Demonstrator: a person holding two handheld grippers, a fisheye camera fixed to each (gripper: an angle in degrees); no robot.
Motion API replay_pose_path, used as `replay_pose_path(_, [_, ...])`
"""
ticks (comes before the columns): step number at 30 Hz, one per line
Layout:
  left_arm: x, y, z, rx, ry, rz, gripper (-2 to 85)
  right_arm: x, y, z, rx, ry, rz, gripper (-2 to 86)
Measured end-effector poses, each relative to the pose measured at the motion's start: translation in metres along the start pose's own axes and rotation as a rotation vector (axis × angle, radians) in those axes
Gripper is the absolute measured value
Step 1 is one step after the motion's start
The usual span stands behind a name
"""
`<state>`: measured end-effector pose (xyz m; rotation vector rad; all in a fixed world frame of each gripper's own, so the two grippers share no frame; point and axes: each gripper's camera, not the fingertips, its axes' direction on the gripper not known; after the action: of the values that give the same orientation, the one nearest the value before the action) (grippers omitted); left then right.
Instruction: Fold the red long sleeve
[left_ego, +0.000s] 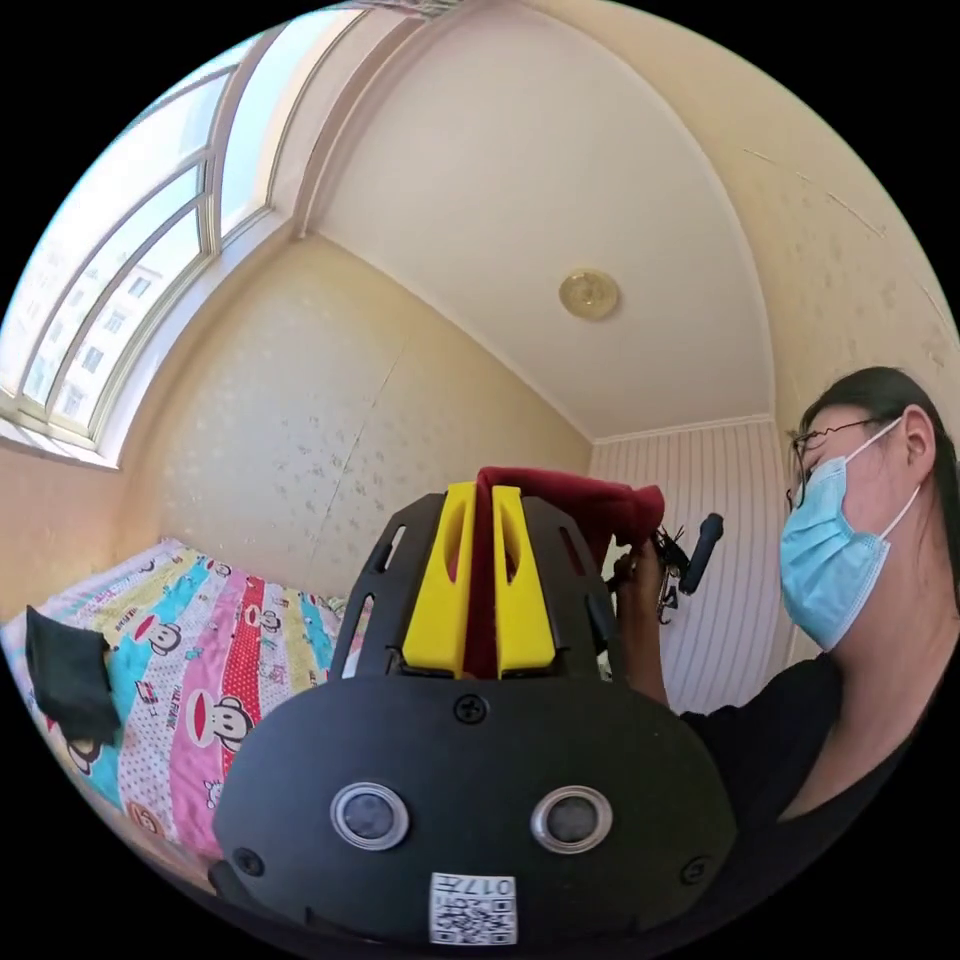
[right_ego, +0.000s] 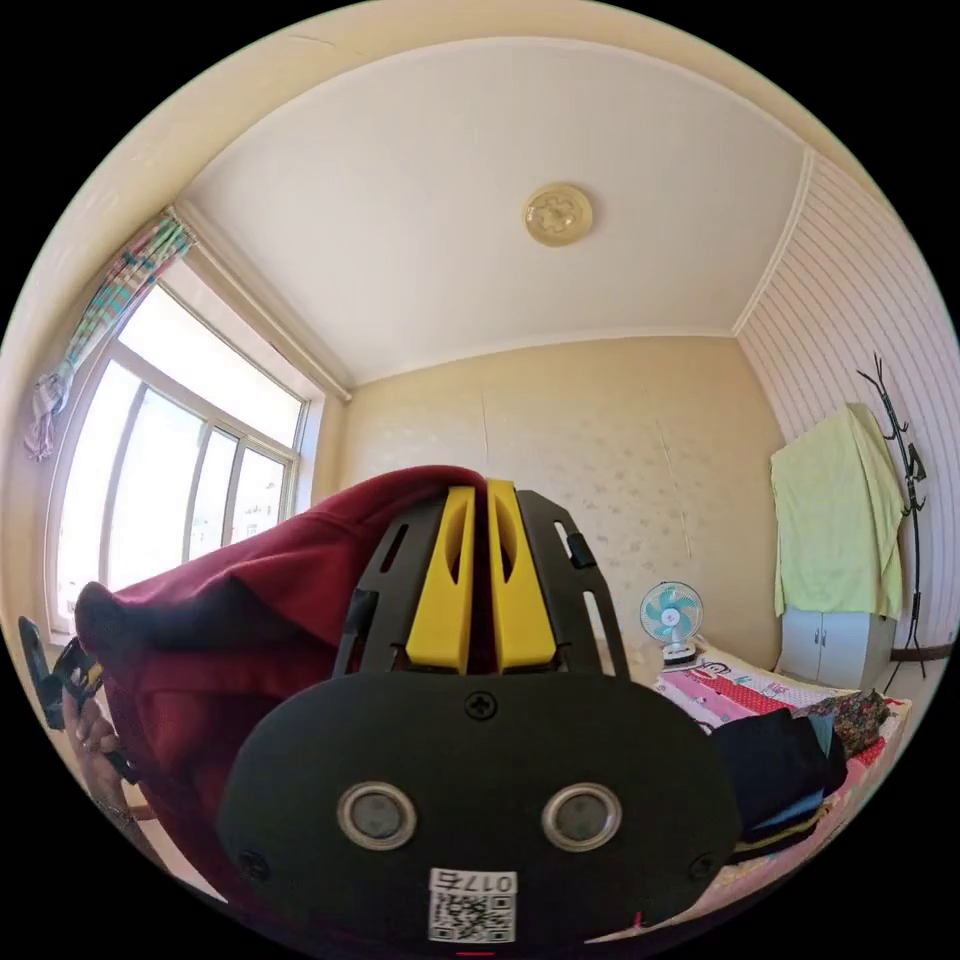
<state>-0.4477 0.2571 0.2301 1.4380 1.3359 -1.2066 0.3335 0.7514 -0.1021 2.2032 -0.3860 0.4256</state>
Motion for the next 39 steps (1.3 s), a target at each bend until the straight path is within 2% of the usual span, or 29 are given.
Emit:
replay_pose_path(2, [0.005,-0.015,0.001,0.098,-0.023,0.026,1.9,-0.008,0.011,0.009,0.045,0.012,-0.013,2.1])
replay_pose_path(4, [0.002,-0.034,0.012,0.19,-0.129,0.074,2.1,-0.017,0.02,0.033,0.033,0.003,-0.051,2.2])
replay_pose_path(6, [-0.012,-0.051,0.039,0.183,-0.227,0.133,2.5,-0.03,0.034,0.094,-0.066,0.002,-0.108,2.5])
replay_pose_path(8, [-0.043,-0.067,0.085,0.104,-0.32,0.164,3.0,-0.038,0.054,0.164,-0.194,0.005,-0.157,2.9])
replay_pose_path(11, [-0.15,-0.082,0.197,-0.184,-0.433,0.1,4.7,-0.05,0.126,0.328,-0.507,-0.012,-0.252,4.2])
replay_pose_path(12, [-0.212,-0.074,0.245,-0.313,-0.469,0.022,5.9,-0.051,0.175,0.4,-0.655,-0.027,-0.274,5.6])
replay_pose_path(13, [-0.278,-0.053,0.283,-0.432,-0.527,-0.068,6.4,-0.05,0.205,0.432,-0.728,-0.033,-0.27,6.3])
replay_pose_path(15, [-0.362,-0.006,0.308,-0.614,-0.659,-0.274,7.0,-0.032,0.336,0.513,-1.078,-0.051,-0.179,7.5])
replay_pose_path(16, [-0.394,0.028,0.309,-0.72,-0.641,-0.343,7.5,-0.03,0.365,0.517,-1.129,-0.069,-0.177,7.8])
replay_pose_path(19, [-0.408,0.119,0.288,-0.889,-0.543,-0.315,8.4,-0.029,0.49,0.481,-1.226,-0.11,-0.221,9.7])
replay_pose_path(21, [-0.401,0.176,0.272,-1.024,-0.553,-0.276,9.1,-0.026,0.592,0.431,-1.407,-0.14,-0.265,12.7])
replay_pose_path(24, [-0.377,0.249,0.234,-1.159,-0.484,-0.327,10.4,-0.008,0.696,0.339,-1.559,0.029,-0.317,14.5])
replay_pose_path(26, [-0.358,0.274,0.206,-1.174,-0.442,-0.389,10.6,0.005,0.745,0.281,-1.687,0.068,-0.301,13.6])
replay_pose_path(28, [-0.336,0.286,0.172,-1.149,-0.464,-0.432,10.7,0.009,0.746,0.227,-1.556,0.03,-0.262,9.8])
replay_pose_path(29, [-0.331,0.286,0.165,-1.142,-0.474,-0.435,10.8,0.004,0.741,0.21,-1.571,0.013,-0.337,5.0])
replay_pose_path(31, [-0.317,0.276,0.142,-1.12,-0.525,-0.427,10.8,-0.005,0.728,0.21,-1.649,0.004,-0.482,3.6])
replay_pose_path(34, [-0.31,0.252,0.12,-1.096,-0.553,-0.414,10.8,0.002,0.638,0.227,-1.409,0.162,-0.597,3.3])
replay_pose_path(36, [-0.313,0.239,0.111,-1.088,-0.544,-0.432,10.8,0.041,0.56,0.245,-1.237,0.309,-0.438,4.3])
replay_pose_path(37, [-0.317,0.233,0.106,-1.083,-0.537,-0.445,10.8,0.053,0.548,0.249,-1.214,0.369,-0.404,5.5])
replay_pose_path(39, [-0.324,0.229,0.1,-1.085,-0.56,-0.469,10.9,0.08,0.53,0.253,-1.222,0.66,-0.37,11.6])
